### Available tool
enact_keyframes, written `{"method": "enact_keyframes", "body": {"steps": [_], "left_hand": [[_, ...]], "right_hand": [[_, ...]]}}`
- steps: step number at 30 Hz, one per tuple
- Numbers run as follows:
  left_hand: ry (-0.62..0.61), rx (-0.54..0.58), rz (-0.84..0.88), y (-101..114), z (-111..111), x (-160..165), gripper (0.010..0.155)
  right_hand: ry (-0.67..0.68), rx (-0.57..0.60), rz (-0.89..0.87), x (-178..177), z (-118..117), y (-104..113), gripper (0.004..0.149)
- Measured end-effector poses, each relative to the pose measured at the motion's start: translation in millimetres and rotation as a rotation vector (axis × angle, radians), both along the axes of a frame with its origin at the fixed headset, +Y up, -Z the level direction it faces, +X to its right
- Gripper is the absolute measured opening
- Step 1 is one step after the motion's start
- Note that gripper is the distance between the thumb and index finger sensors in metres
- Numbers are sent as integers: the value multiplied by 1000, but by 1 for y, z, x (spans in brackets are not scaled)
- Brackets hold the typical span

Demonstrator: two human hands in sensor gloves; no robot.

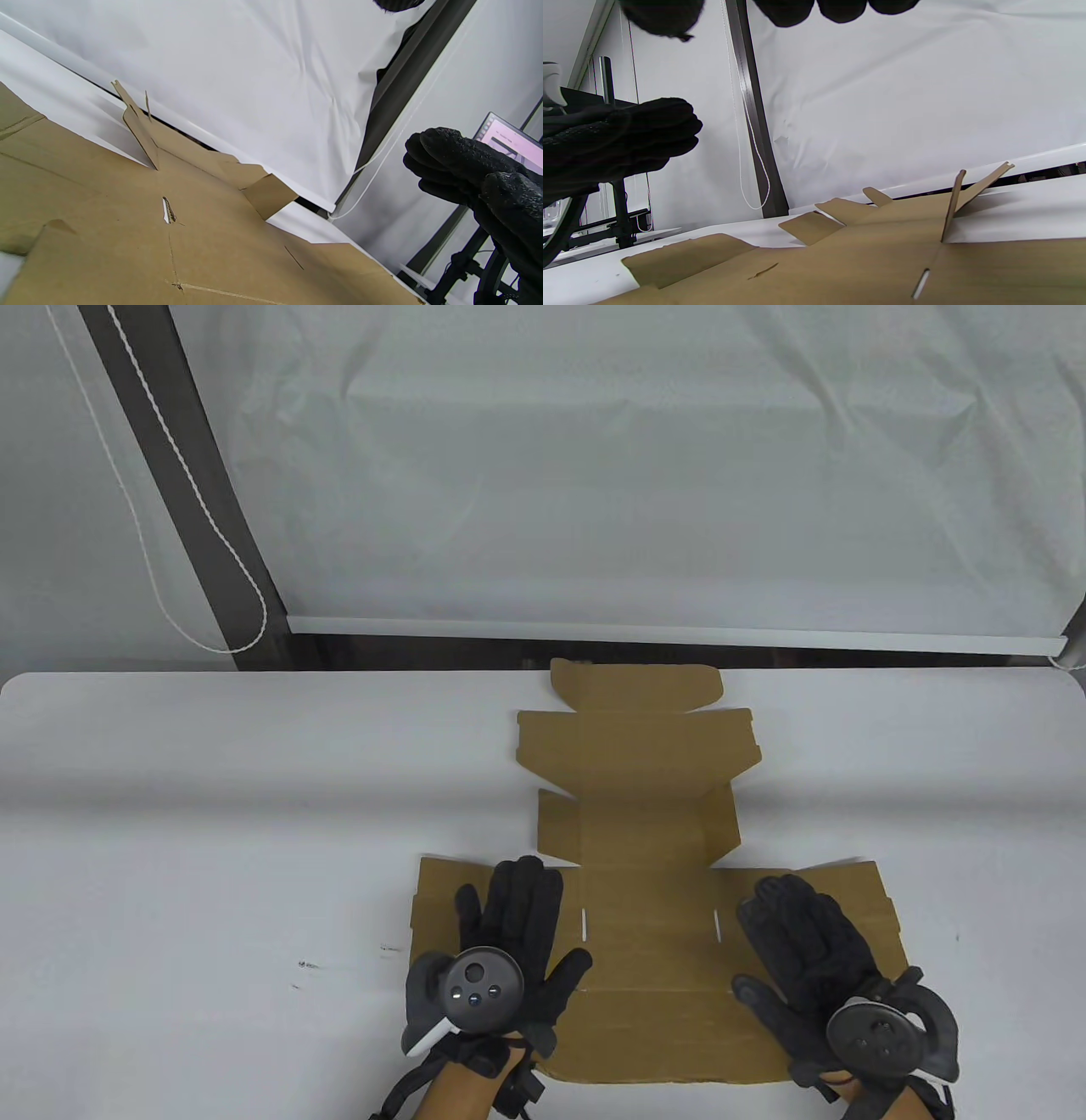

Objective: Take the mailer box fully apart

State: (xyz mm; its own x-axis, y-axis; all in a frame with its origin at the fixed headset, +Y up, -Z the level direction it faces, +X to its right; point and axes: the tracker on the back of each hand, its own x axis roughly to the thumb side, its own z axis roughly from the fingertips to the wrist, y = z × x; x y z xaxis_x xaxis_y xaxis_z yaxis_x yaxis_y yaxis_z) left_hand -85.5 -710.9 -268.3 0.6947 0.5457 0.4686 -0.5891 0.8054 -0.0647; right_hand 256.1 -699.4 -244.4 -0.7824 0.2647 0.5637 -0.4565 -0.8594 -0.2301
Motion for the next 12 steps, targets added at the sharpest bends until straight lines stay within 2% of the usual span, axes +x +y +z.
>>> {"method": "enact_keyframes", "body": {"steps": [12], "left_hand": [[-2, -14, -15, -1, 0, 1, 82]], "right_hand": [[12, -22, -24, 1, -1, -2, 72]]}}
